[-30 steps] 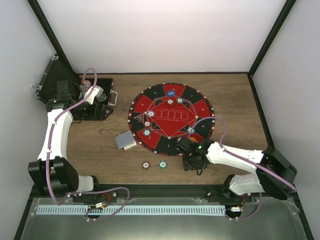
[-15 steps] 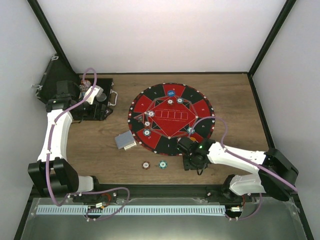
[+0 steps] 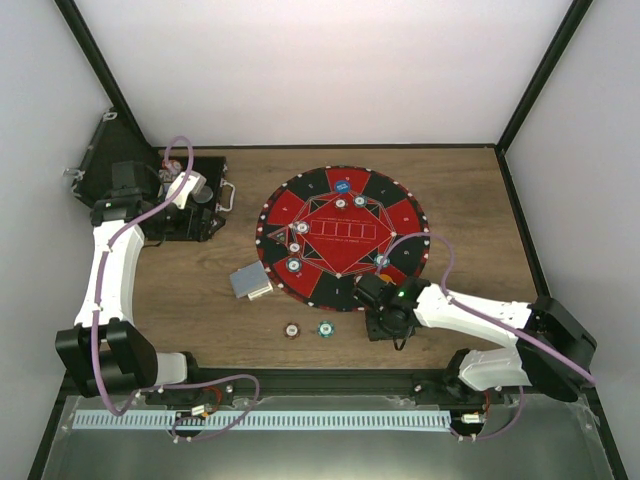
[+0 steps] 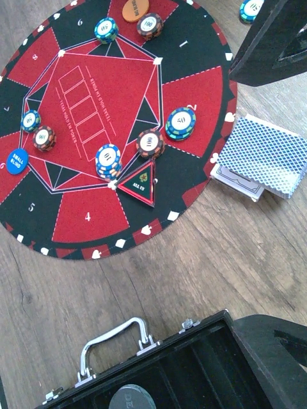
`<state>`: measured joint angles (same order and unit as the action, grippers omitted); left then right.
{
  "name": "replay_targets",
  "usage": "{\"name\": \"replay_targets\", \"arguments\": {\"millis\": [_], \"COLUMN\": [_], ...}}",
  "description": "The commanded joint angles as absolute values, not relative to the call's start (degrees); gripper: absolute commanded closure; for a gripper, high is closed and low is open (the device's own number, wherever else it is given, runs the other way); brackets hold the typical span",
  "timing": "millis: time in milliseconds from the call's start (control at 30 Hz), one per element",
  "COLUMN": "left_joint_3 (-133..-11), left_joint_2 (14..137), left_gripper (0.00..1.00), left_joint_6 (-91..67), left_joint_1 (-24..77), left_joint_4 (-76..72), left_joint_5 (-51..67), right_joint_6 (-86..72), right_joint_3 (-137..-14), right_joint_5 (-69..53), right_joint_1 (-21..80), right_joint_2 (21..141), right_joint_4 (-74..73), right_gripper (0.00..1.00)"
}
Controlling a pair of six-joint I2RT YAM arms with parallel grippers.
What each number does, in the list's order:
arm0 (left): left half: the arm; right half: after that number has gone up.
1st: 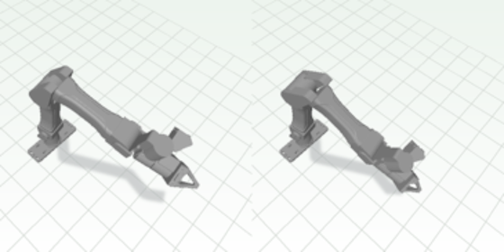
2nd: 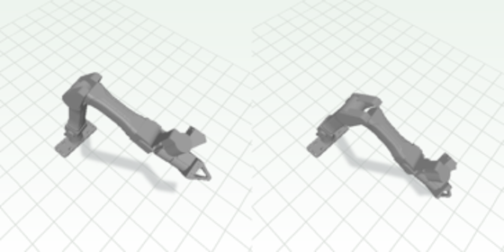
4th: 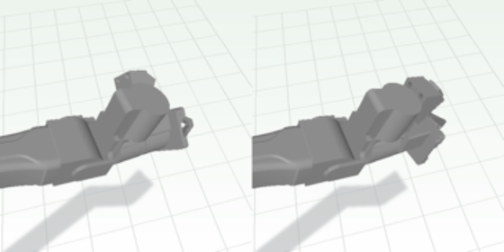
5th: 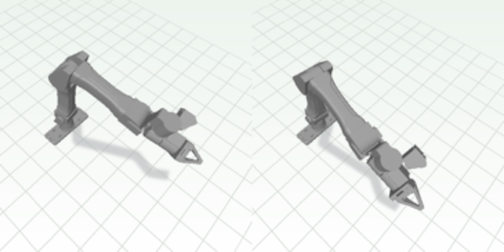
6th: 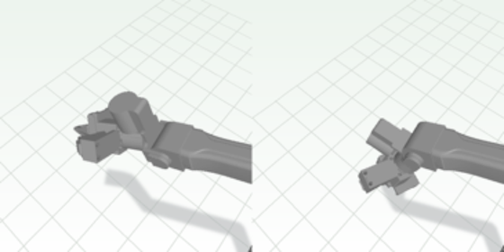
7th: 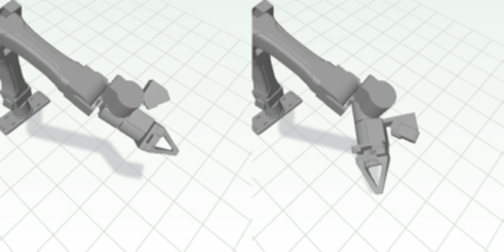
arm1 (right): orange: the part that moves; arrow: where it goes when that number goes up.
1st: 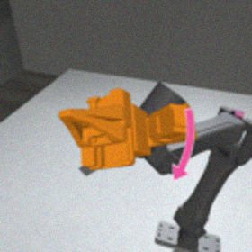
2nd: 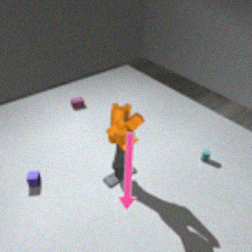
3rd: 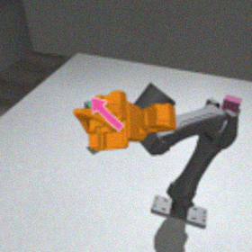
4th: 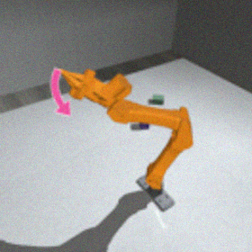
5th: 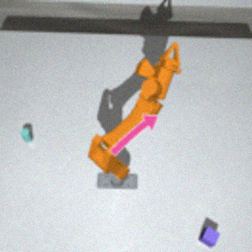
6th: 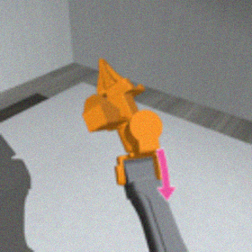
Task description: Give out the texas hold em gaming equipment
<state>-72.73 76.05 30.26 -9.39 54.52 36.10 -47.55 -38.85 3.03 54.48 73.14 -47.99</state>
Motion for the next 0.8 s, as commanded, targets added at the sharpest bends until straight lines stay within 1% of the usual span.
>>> {"name": "replay_targets", "arguments": {"millis": [0, 67, 300, 333, 400, 500, 667, 767], "left_joint_3": [-72.6, -72.64, -72.77, -72.77, -72.77, -72.77, -72.71, -72.69], "left_joint_2": [75.06, 75.06, 74.99, 74.9, 74.88, 74.79, 74.71, 74.66], "left_gripper": [0.0, 0.0, 0.0, 0.0, 0.0, 0.0, 0.0, 0.0], "left_joint_6": [31.05, 31.0, 31.0, 31.09, 31.06, 31.06, 31.07, 31.11], "left_joint_1": [-9.66, -9.66, -9.66, -9.67, -9.66, -9.66, -9.61, -9.67], "left_joint_4": [53.92, 53.88, 53.88, 53.89, 53.88, 53.88, 53.97, 53.96], "left_joint_5": [36.52, 36.58, 36.49, 36.49, 36.51, 36.48, 36.47, 36.64], "right_joint_6": [-48.11, -48.08, -48.32, -48.34, -48.41, -48.33, -48.43, -48.43], "right_joint_3": [-40.31, -40.16, -38.81, -38.82, -38.97, -39.06, -39.09, -39.24], "right_joint_5": [3.69, 3.69, 3.56, 3.6, 3.84, 3.87, 3.96, 3.87], "right_joint_1": [54.91, 54.92, 54.91, 54.88, 54.92, 54.88, 54.88, 54.85], "right_joint_2": [73.02, 73.12, 74.61, 74.68, 74.65, 74.47, 74.16, 74.06], "right_joint_4": [-48.17, -48.18, -47.56, -47.61, -47.63, -47.64, -47.7, -47.47], "right_gripper": [0.57, 0.6, 0.62, 0.61, 0.54, 0.52, 0.53, 0.58]}}
